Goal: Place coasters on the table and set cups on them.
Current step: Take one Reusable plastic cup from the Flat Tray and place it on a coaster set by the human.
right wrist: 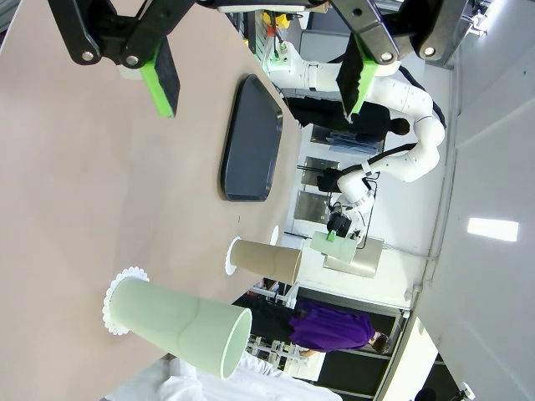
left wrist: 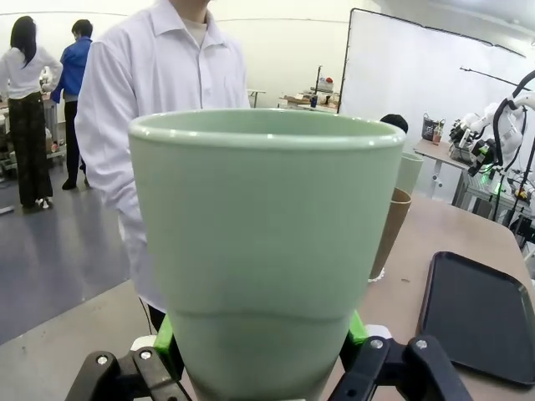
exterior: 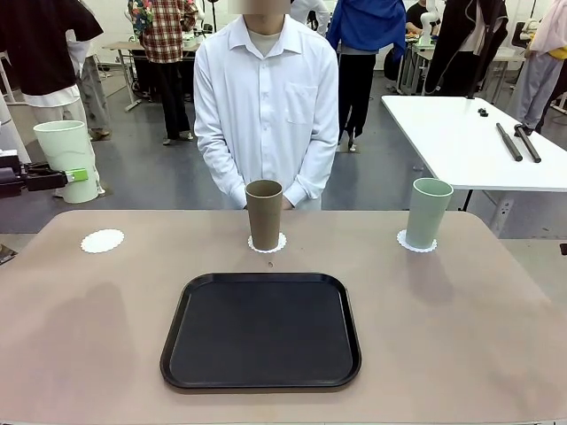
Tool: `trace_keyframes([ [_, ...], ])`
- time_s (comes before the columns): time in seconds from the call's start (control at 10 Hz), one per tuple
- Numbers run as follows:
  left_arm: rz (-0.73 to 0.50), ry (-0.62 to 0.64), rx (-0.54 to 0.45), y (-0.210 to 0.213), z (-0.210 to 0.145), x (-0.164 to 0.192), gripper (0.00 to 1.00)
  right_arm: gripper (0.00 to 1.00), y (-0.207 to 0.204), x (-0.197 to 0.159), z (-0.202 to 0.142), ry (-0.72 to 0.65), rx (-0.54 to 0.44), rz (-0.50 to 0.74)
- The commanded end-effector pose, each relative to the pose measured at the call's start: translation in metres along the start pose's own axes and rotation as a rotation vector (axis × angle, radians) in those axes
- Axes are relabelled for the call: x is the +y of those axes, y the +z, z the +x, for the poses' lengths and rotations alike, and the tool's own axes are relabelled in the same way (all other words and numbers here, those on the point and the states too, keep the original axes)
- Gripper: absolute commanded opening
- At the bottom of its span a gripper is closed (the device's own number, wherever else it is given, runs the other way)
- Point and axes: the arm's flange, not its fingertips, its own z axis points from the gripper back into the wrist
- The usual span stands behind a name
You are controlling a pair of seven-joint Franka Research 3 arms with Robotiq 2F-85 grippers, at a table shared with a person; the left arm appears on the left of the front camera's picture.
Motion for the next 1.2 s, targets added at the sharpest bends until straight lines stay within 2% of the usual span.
trace_keyframes([
  [0.0, -0.014, -0.002, -0.009, 0.002, 0.002, -0.001, 0.84, 1.0, -0.001, 0.001, 0.0, 0.001, 0.0, 0.002],
  [0.7, -0.002, 0.001, 0.001, 0.0, -0.001, 0.0, 0.84, 1.0, -0.001, 0.001, 0.0, 0.001, 0.0, 0.002],
  [1.1, -0.143, -0.051, -0.006, -0.015, -0.051, 0.015, 0.84, 1.0, -0.001, 0.001, 0.0, 0.001, 0.0, 0.002],
])
